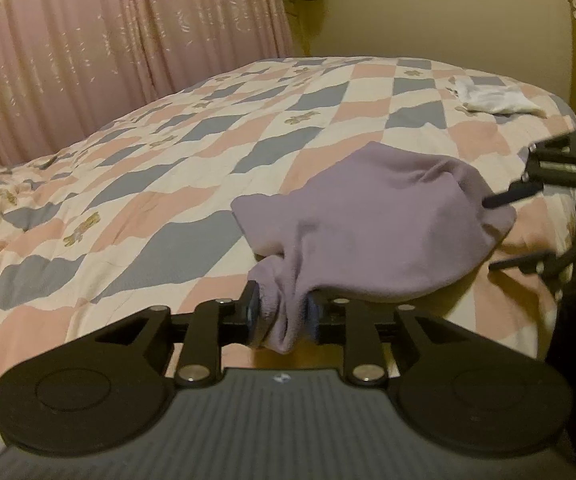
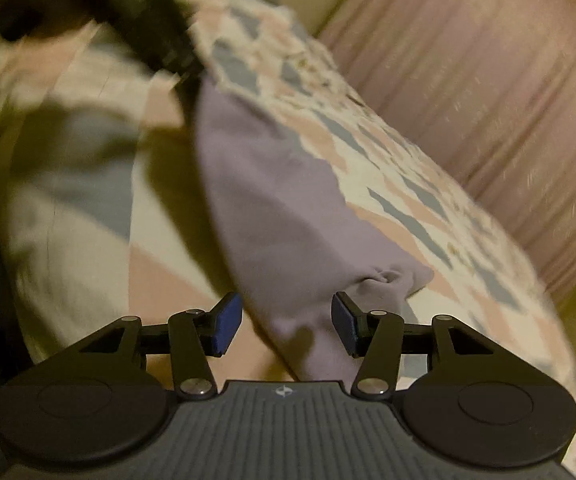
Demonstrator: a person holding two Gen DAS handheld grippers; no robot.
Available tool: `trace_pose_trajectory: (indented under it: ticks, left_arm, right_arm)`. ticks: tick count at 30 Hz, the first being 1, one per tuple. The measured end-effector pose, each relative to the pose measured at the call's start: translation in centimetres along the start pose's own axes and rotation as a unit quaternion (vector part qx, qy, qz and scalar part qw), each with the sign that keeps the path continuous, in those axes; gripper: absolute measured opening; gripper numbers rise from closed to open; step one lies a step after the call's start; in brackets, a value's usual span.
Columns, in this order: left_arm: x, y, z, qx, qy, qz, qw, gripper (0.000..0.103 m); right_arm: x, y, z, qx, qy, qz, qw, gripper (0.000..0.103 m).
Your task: Fold clothes
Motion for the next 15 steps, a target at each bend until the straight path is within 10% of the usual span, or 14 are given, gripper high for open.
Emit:
trace_pose_trajectory:
  ticks: [5, 9, 15]
  left_arm:
    - [0.3, -0.1, -0.4, -0.008, 0.005, -0.004, 0.9999, 0.024]
    - [-0.4, 0.2, 0.4, 0.006, 0.008, -0.001, 1.0000, 0.014]
    - [-6.4, 3.5, 2.4, 0.053, 0.020, 0.061, 0.9966, 0.011]
  right_arm:
    - [2.4, -1.2, -0.5, -0.058, -0.020, -0.010, 0.998, 0.050]
    - [2.6, -1.7, 1.0, -0.047, -0.032, -0.015, 0.998, 0.000]
    - [-3.2, 0.1, 4.0, -0.029, -0.076, 0.023, 0.996, 0.000]
Point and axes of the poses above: each gripper's, at about its wrist camera, not at the fingertips, and x roughly the way its jaws point, z to its right, y to its top, the point moved 10 cm from there along x, roughly the way its jaws point, and after that the axes turned 3 degrees about -y, right-handed, at the moved point
